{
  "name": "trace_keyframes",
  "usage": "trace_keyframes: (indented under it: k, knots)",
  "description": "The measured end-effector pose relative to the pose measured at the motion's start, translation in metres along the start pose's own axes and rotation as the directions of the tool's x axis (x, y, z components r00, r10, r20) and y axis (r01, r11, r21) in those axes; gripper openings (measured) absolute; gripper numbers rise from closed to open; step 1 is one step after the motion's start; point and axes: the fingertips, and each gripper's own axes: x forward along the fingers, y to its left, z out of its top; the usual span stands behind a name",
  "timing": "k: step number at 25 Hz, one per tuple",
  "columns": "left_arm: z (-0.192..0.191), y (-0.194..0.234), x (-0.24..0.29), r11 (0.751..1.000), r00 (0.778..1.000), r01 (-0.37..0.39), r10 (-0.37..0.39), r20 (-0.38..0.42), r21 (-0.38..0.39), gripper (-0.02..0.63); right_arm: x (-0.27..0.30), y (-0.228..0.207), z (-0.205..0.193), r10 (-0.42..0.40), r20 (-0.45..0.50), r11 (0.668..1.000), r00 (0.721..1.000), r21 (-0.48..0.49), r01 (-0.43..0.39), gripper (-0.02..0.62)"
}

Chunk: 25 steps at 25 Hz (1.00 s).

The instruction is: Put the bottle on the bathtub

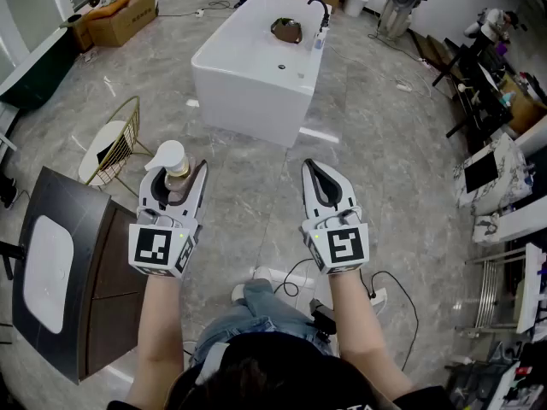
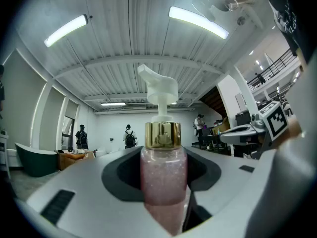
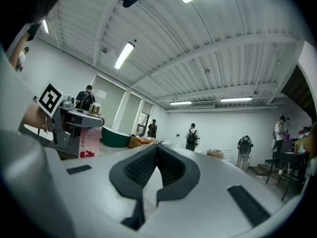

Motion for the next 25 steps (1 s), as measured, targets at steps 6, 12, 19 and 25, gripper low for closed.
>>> trace_keyframes:
  k: [6, 12, 19, 25]
  knots:
    - [-0.001, -0.003, 0.021, 1.000, 1.000, 0.002, -0.002, -0.001, -0.014, 0.209, 0.011, -0.020, -0.006, 0.009, 0.001, 1.000, 1.000, 0.015, -0.009, 0.015]
    - [-0.003, -0.005, 0.052, 0.999, 0.999, -0.034, 0.034, -0.011, -0.016, 0.209, 0.029, -0.048, -0.017, 0.029, 0.007, 0.998, 1.000, 0.047, -0.030, 0.015]
    - [-0.016, -0.004, 0.088, 0.997, 0.997, -0.076, 0.076, -0.009, -0.031, 0.209, 0.061, -0.082, -0.030, 0.058, 0.027, 0.996, 0.998, 0.059, -0.059, 0.017]
    - [-0.028, 0.005, 0.114, 0.994, 0.995, -0.098, 0.096, -0.035, -0.040, 0.209, 0.085, -0.096, -0.036, 0.077, 0.037, 0.992, 0.996, 0.094, -0.080, 0.017]
